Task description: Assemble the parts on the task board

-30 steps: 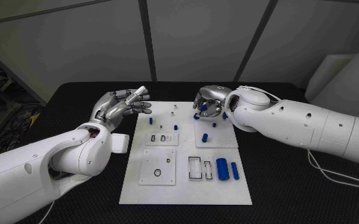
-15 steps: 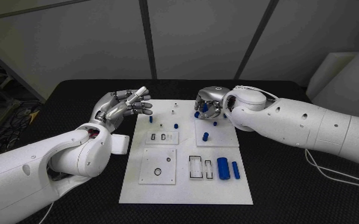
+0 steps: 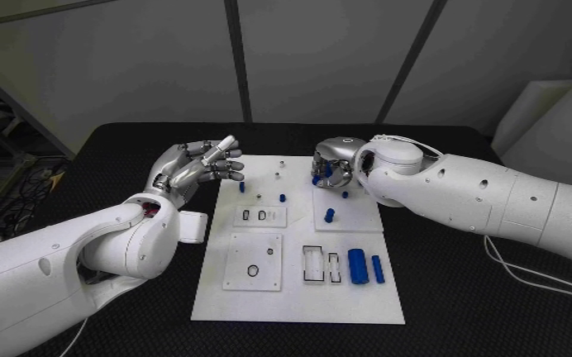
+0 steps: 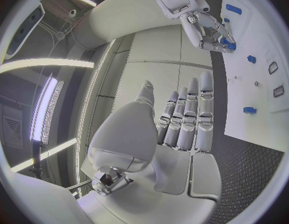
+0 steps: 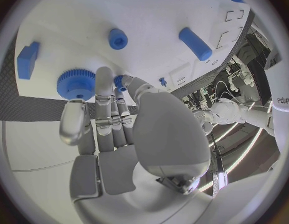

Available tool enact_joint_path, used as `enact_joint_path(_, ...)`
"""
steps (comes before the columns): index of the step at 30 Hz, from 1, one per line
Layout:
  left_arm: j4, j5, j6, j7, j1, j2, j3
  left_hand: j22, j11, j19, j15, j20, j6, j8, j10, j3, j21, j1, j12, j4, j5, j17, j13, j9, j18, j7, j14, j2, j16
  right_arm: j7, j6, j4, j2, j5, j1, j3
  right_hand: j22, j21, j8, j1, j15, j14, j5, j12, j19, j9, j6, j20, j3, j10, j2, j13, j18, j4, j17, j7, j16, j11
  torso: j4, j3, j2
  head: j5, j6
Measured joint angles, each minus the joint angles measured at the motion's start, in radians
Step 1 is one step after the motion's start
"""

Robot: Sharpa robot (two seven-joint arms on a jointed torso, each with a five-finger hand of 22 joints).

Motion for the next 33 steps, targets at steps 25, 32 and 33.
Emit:
enact_joint_path(25,-0.008,0.002,0.000,-0.003,0.000,-0.003,0.000,0.000,0.000,0.004,0.000,-0.004,0.004,-0.004,0.000,0.000,0.000,0.003,-0.005,-0.006,0.000,0.004,0.000,0.000,0.000,0.004,0.000,0.003,-0.008,0.019,-0.149,0.037,-0.010,0.013,0.000,0.000,0.097,0.068,0.030,0.029,-0.022,0.000,-0.011,0.007,0.071,0.007,0.081,-0.018,0.052,0.089,0.033,0.010,-0.031,-0.022,0.103,-0.021,0.129,-0.029,-0.0002,-0.0008,0.005,0.002,0.017)
enact_joint_path(32,-0.009,0.002,0.000,-0.004,0.000,-0.003,0.000,-0.002,0.004,0.003,0.000,-0.004,0.004,-0.008,0.003,0.003,0.000,0.005,-0.005,-0.008,0.000,0.006,0.000,0.000,0.000,0.004,0.000,0.005,-0.020,0.013,-0.215,-0.009,0.038,0.019,0.001,0.000,0.097,0.068,0.030,0.031,-0.022,0.000,-0.005,0.003,0.071,0.007,0.081,-0.018,0.056,0.089,0.033,0.010,-0.031,-0.025,0.111,-0.022,0.137,-0.029,0.0022,-0.0021,0.007,0.003,0.022)
enact_joint_path(33,-0.010,0.002,0.000,-0.004,0.000,-0.003,0.000,-0.002,0.004,0.004,0.000,-0.004,0.004,-0.008,0.003,0.003,0.000,0.005,-0.009,-0.008,0.000,0.006,0.000,0.000,0.000,0.004,0.000,0.005,-0.020,0.012,-0.220,-0.016,0.046,0.020,0.001,0.000,0.097,0.068,0.030,0.031,-0.022,0.000,-0.005,0.003,0.071,0.007,0.081,-0.018,0.057,0.089,0.033,0.010,-0.031,-0.024,0.111,-0.022,0.137,-0.029,0.0028,-0.0022,0.007,0.004,0.023)
